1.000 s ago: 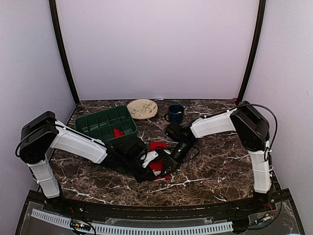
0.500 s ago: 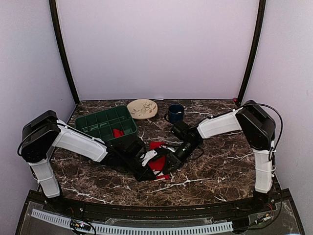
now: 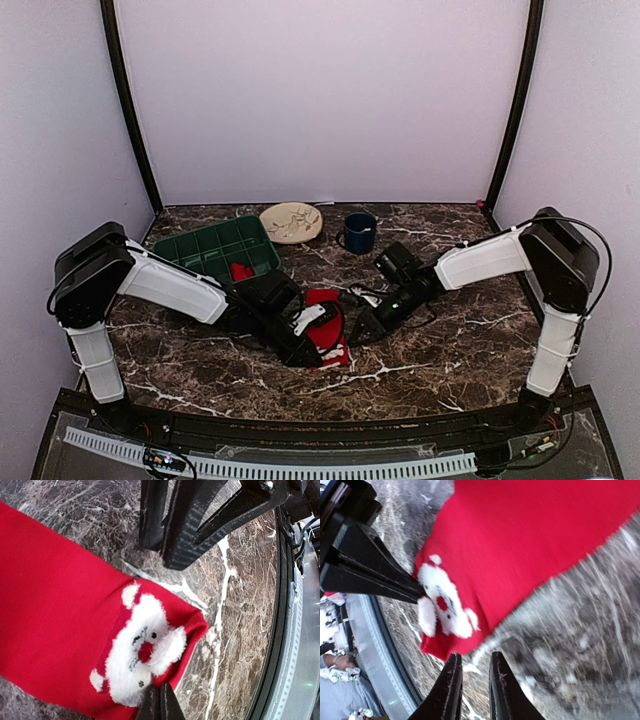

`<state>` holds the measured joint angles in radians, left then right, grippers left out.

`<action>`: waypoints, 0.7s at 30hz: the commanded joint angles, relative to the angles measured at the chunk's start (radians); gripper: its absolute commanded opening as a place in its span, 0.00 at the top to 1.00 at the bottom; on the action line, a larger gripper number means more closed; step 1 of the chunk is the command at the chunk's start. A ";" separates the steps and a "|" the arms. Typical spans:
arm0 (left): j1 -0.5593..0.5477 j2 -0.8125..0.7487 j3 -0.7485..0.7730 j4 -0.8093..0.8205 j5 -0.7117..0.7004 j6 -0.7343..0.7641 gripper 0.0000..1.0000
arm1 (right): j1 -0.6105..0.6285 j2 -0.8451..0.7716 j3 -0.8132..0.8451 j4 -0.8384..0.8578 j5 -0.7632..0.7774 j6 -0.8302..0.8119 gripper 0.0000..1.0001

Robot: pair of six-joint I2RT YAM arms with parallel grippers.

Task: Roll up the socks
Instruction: Roll the sock at the center of the board.

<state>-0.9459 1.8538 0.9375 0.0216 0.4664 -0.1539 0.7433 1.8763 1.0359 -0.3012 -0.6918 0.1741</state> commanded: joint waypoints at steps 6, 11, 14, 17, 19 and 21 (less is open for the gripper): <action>0.024 0.101 0.017 -0.212 0.023 0.017 1.00 | 0.033 -0.248 -0.226 0.229 0.310 0.040 0.80; 0.037 0.129 0.060 -0.287 0.039 0.038 1.00 | 0.146 -0.374 -0.315 0.255 0.557 -0.030 0.80; 0.046 0.147 0.087 -0.328 0.054 0.044 1.00 | 0.237 -0.427 -0.359 0.280 0.702 -0.080 0.80; 0.052 0.160 0.106 -0.363 0.071 0.050 1.00 | 0.311 -0.454 -0.386 0.302 0.817 -0.114 0.80; 0.056 0.167 0.118 -0.381 0.085 0.055 1.00 | 0.357 -0.456 -0.392 0.309 0.874 -0.138 0.79; 0.062 0.172 0.128 -0.397 0.101 0.059 1.00 | 0.402 -0.445 -0.387 0.310 0.930 -0.164 0.78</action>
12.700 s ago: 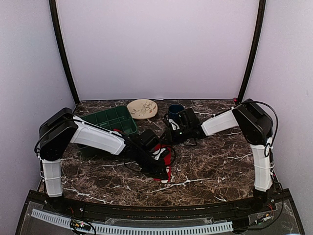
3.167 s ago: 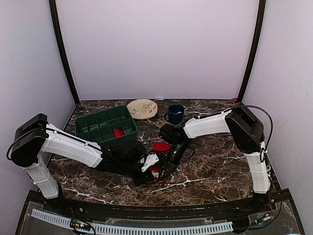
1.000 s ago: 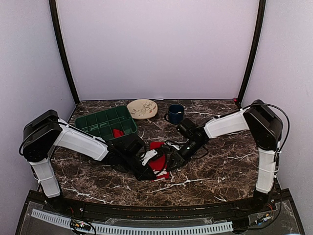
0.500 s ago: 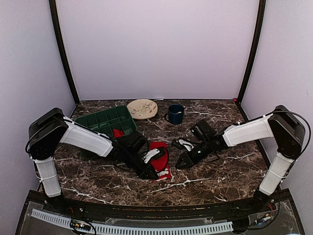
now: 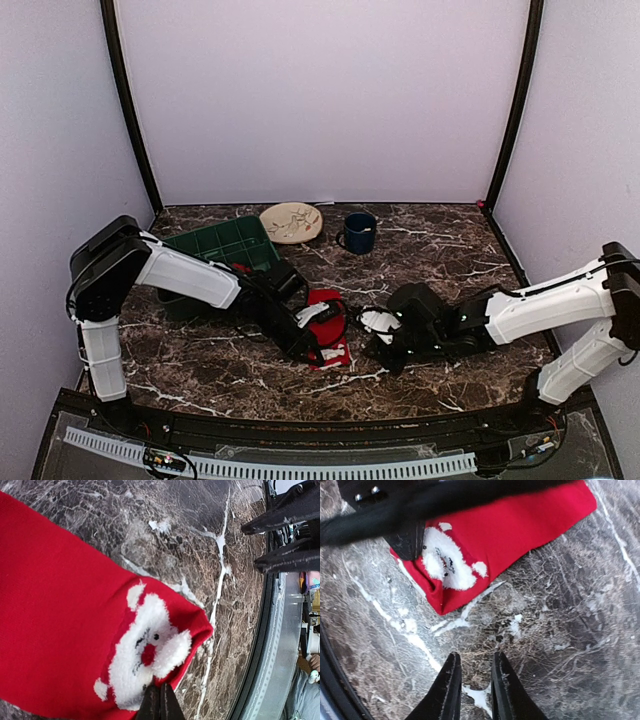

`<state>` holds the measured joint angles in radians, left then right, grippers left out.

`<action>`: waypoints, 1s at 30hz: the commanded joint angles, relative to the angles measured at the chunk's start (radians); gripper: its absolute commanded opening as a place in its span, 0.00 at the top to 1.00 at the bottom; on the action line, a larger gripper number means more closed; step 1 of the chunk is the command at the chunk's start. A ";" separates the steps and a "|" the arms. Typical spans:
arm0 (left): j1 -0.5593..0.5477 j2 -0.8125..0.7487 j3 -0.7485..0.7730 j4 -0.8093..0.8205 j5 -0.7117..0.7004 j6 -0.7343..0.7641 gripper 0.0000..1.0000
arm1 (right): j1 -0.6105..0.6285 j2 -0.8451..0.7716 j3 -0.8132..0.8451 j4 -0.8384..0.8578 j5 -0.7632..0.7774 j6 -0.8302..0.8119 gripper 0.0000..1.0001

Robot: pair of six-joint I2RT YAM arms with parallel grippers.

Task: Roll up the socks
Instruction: Roll the sock at the center of the board.

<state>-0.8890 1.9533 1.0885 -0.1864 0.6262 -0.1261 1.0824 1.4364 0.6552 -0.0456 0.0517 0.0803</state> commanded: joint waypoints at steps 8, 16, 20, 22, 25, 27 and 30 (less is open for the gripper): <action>0.040 0.084 -0.001 -0.234 -0.004 0.050 1.00 | 0.205 0.125 0.090 0.044 0.299 -0.176 0.70; 0.055 0.092 0.014 -0.269 0.033 0.096 1.00 | 0.254 0.245 0.185 0.034 0.350 -0.268 0.61; 0.059 0.096 0.027 -0.262 0.053 0.094 1.00 | 0.266 0.282 0.220 0.018 0.370 -0.301 0.58; 0.059 0.102 0.035 -0.267 0.059 0.099 1.00 | 0.271 0.292 0.228 0.015 0.380 -0.316 0.58; 0.059 0.109 0.044 -0.274 0.068 0.107 1.00 | 0.276 0.296 0.236 0.009 0.383 -0.337 0.56; 0.059 0.114 0.049 -0.279 0.071 0.113 1.00 | 0.277 0.303 0.238 0.002 0.383 -0.350 0.57; 0.059 0.116 0.053 -0.284 0.081 0.118 1.00 | 0.280 0.314 0.235 -0.001 0.382 -0.368 0.58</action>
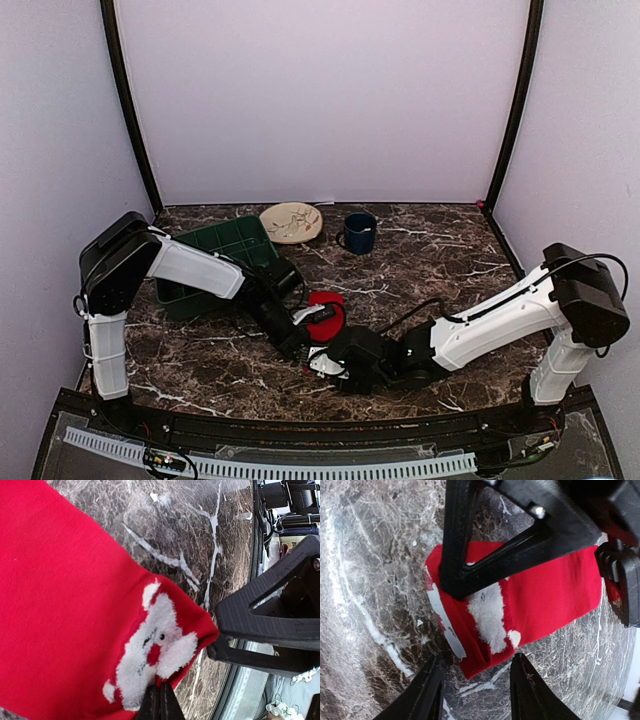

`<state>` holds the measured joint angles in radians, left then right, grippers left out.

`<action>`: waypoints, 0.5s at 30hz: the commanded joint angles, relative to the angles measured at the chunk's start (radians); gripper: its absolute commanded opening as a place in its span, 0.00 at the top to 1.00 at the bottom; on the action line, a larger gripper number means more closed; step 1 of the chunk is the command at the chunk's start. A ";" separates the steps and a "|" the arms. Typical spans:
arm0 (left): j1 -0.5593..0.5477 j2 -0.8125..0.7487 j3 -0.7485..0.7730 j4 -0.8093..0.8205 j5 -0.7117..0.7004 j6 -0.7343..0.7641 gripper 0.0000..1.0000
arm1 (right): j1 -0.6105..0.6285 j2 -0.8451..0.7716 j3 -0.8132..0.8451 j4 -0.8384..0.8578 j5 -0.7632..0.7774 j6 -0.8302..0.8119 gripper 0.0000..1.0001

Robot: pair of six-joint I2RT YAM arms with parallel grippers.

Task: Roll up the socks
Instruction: Roll the sock at the center of the board.

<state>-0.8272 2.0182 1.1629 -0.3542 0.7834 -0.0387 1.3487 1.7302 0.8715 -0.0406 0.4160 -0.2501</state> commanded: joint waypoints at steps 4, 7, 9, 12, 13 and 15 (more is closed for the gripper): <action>-0.001 0.055 -0.019 -0.119 -0.065 0.035 1.00 | 0.028 0.024 0.013 -0.007 0.014 -0.064 0.61; -0.001 0.058 -0.017 -0.120 -0.059 0.039 1.00 | 0.036 0.031 0.005 -0.002 0.015 -0.079 0.62; 0.000 0.059 -0.016 -0.121 -0.056 0.041 1.00 | 0.042 0.034 0.003 0.003 0.023 -0.092 0.62; 0.003 0.061 -0.013 -0.124 -0.051 0.043 1.00 | 0.051 0.039 0.005 0.010 0.033 -0.109 0.63; 0.003 0.063 -0.013 -0.126 -0.050 0.045 1.00 | 0.055 0.042 0.004 0.011 0.041 -0.116 0.64; 0.005 0.063 -0.010 -0.127 -0.050 0.047 1.00 | 0.065 0.046 0.001 0.019 0.070 -0.129 0.64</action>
<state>-0.8265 2.0315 1.1721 -0.3798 0.8185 -0.0181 1.3884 1.7584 0.8715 -0.0521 0.4339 -0.3431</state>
